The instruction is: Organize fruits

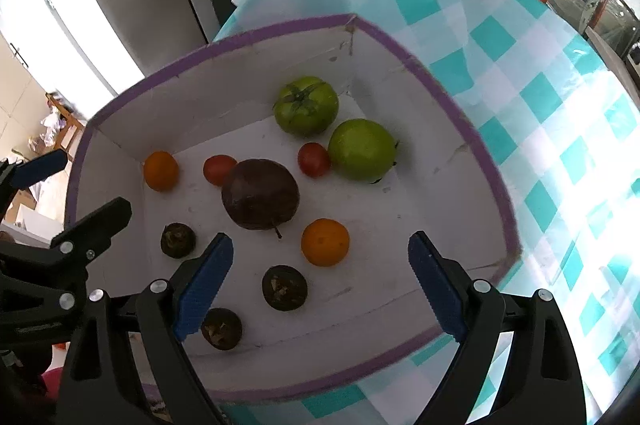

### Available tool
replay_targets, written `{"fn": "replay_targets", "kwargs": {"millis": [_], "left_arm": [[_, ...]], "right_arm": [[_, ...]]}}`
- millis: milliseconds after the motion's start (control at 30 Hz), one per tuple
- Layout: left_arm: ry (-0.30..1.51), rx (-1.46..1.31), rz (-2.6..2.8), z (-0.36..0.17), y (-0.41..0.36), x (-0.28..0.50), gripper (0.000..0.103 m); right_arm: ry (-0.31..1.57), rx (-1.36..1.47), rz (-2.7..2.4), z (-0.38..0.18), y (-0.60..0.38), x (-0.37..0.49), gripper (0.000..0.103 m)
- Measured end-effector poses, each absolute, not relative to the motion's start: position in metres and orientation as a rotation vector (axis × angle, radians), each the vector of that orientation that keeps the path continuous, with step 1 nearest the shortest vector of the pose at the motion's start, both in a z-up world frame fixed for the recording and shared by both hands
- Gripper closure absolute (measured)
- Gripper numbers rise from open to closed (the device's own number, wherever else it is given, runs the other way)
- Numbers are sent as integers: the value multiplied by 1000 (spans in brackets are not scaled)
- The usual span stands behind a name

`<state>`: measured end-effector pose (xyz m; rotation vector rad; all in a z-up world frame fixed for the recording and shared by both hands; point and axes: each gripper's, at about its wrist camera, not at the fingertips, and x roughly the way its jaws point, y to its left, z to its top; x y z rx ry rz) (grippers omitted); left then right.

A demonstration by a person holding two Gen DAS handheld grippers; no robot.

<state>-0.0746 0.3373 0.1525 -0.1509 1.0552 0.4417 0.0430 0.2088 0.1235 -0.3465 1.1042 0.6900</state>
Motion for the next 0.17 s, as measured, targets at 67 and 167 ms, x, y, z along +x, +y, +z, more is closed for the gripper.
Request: {"fn": "replay_targets", "kwargs": {"millis": [67,167], "left_arm": [[1049,-138,463,158,331,-76,2],[1006,-108,488,172,314,-79,2]], "right_arm": [[1083,-334,696,129,200,40,16],[1016,-313,701,144,178,32,16]]}}
